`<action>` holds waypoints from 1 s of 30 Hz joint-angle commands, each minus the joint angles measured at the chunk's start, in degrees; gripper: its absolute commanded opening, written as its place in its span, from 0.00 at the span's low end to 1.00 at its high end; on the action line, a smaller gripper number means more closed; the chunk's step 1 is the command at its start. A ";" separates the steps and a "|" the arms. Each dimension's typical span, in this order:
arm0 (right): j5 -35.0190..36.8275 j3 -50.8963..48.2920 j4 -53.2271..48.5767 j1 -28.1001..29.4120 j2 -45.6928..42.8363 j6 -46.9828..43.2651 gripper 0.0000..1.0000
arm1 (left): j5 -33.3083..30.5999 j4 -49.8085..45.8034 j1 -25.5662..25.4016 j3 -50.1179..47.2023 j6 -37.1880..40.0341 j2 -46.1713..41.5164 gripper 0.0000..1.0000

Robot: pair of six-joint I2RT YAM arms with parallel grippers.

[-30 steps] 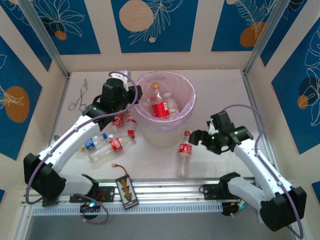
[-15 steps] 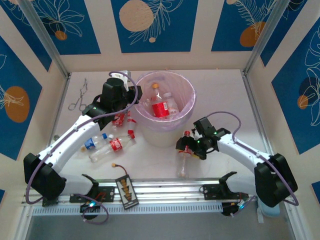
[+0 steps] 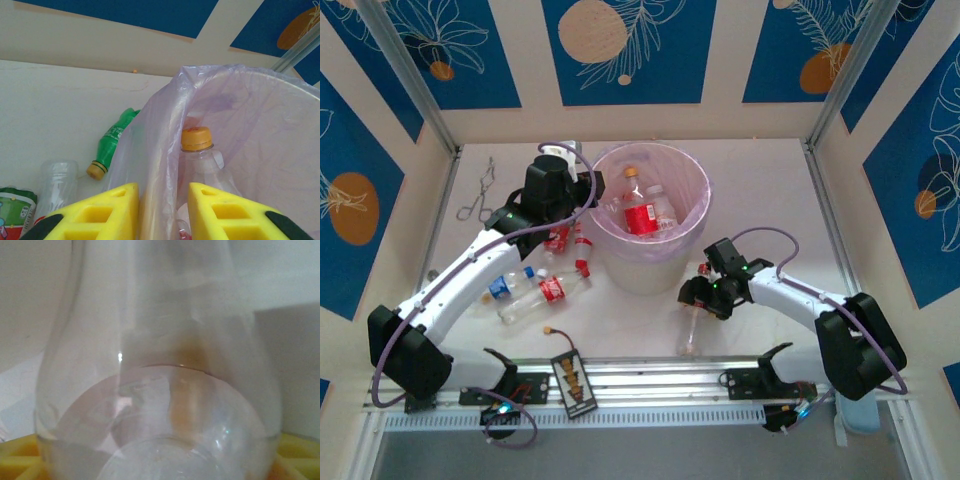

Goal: Put the plastic bottles in the bin

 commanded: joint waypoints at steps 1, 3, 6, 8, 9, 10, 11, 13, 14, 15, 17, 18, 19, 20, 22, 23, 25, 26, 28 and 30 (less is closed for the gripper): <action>2.75 0.30 -0.71 0.31 -1.03 -0.44 0.68 | -0.57 -5.65 -0.14 -0.74 1.28 1.59 0.32; 3.55 0.96 -2.35 0.33 -1.90 -0.75 0.65 | -0.62 -5.65 -0.08 -0.80 1.38 1.38 0.32; 8.11 4.07 -8.79 0.98 -3.78 -1.87 0.60 | -0.75 -5.76 -0.14 -0.89 1.48 1.17 0.32; 10.87 6.41 -12.47 1.23 -5.29 -3.14 0.59 | -0.82 -5.73 -0.12 -1.00 1.55 1.12 0.32; 11.95 7.61 -14.22 1.12 -6.29 -3.78 0.59 | -0.86 -5.66 -0.14 -1.08 1.55 1.18 0.32; 12.75 8.55 -15.73 0.98 -7.12 -4.20 0.59 | -0.83 -5.71 -0.07 -1.08 1.55 1.21 0.32; 13.67 9.89 -17.57 0.78 -8.17 -4.72 0.59 | -0.83 -5.69 -0.09 -1.08 1.57 1.24 0.32; 15.57 12.65 -21.53 -0.30 -9.95 -6.07 0.59 | -0.75 -5.73 -0.10 -1.15 1.64 1.17 0.32; 16.63 14.35 -23.61 -1.29 -10.91 -7.08 0.59 | -0.81 -5.81 -0.13 -1.18 1.71 1.19 0.32; 17.91 16.24 -25.66 -2.51 -11.86 -8.33 0.59 | -0.88 -5.86 -0.12 -1.09 1.84 1.15 0.32; 21.18 19.78 -28.87 -4.66 -13.17 -11.14 0.58 | -0.90 -5.98 -0.13 -0.94 1.99 1.11 0.32; 22.38 21.98 -30.20 -6.01 -13.54 -13.09 0.58 | -0.92 -6.07 -0.14 -0.86 2.08 1.17 0.32; 22.84 23.88 -30.90 -7.52 -13.87 -14.65 0.58 | -0.86 -6.08 -0.09 -0.75 2.17 1.18 0.32; 23.22 26.05 -31.21 -9.17 -14.22 -16.59 0.57 | -0.79 -6.02 -0.09 -0.69 2.17 1.19 0.32; 23.90 30.04 -31.03 -12.04 -14.49 -19.45 0.55 | -0.61 -5.89 -0.11 -0.74 2.08 1.21 0.32; 24.17 32.28 -30.37 -13.21 -14.56 -20.84 0.55 | -0.57 -5.77 -0.12 -0.74 2.02 1.17 0.32; 24.97 36.43 -28.66 -14.28 -14.38 -23.43 0.55 | -0.16 -5.72 -0.13 -0.55 1.90 1.32 0.32; 25.34 39.04 -27.53 -14.36 -14.07 -24.83 0.55 | 0.16 -5.79 -0.14 -0.31 1.82 1.34 0.32; 25.15 43.77 -25.30 -13.96 -12.97 -27.42 0.54 | 0.85 -5.77 -0.14 0.08 1.64 1.49 0.32; 25.16 48.84 -23.05 -12.71 -11.47 -29.99 0.53 | 1.22 -5.80 -0.14 0.31 1.48 1.58 0.32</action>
